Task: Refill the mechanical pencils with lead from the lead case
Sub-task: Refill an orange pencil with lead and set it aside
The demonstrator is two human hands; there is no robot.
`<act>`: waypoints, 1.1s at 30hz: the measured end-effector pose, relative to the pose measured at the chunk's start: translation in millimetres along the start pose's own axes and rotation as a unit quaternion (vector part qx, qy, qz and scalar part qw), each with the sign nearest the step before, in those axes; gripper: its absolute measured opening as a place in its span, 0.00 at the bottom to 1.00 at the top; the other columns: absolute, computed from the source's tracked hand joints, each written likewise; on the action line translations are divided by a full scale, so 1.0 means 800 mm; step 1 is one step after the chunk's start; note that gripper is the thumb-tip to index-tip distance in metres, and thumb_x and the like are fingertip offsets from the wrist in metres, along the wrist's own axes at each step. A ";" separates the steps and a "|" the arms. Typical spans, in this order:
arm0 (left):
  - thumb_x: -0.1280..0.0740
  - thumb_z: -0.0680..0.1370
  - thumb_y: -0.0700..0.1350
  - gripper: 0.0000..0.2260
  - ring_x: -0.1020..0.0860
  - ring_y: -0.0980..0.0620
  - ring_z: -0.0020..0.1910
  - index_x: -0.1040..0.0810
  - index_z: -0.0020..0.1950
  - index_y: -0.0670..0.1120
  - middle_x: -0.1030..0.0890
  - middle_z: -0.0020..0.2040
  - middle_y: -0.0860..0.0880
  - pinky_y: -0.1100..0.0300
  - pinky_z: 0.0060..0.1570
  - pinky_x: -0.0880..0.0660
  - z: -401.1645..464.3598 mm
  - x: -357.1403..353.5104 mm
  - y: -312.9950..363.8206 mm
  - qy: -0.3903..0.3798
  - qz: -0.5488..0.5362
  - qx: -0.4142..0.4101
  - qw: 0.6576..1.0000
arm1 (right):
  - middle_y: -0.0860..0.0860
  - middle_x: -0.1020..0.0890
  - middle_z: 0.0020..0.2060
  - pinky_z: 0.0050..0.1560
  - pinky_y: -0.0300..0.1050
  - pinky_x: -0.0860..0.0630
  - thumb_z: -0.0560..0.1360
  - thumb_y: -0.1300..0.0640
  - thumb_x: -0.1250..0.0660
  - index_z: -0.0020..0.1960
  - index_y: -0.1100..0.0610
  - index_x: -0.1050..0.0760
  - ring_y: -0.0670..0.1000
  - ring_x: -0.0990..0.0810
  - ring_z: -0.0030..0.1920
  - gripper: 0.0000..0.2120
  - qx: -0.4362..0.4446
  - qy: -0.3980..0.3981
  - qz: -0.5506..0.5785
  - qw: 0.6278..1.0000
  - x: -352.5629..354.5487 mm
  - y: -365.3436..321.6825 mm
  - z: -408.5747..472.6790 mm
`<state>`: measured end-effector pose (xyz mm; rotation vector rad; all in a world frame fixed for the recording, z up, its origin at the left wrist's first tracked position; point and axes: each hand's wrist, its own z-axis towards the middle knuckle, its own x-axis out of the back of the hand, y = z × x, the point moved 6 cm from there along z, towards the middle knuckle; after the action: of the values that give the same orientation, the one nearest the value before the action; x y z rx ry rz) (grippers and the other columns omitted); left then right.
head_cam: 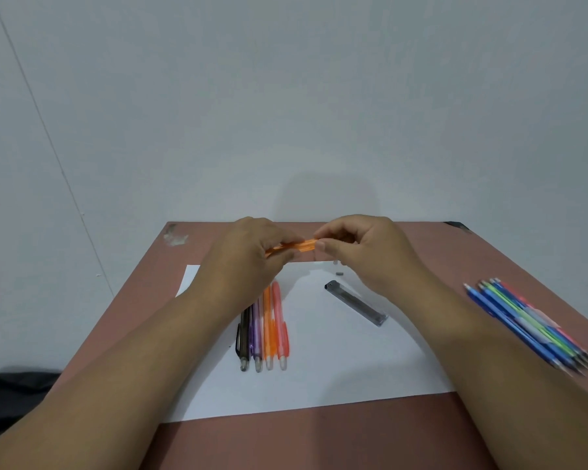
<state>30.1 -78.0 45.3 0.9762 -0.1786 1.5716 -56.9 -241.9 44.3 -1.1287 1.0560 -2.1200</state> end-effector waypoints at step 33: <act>0.31 0.80 0.44 0.09 0.22 0.56 0.56 0.16 0.58 0.53 0.17 0.55 0.56 0.57 0.59 0.25 -0.005 -0.003 -0.028 0.001 0.012 0.117 0.993 | 0.42 0.18 0.46 0.39 0.35 0.31 0.80 0.57 0.32 0.52 0.50 0.15 0.42 0.23 0.43 0.07 -0.139 0.035 -0.179 0.973 0.035 0.092 0.027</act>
<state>47.4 -71.3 32.2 1.1574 -0.0048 1.6402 -47.7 -312.3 3.7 -1.4805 1.2956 -2.3521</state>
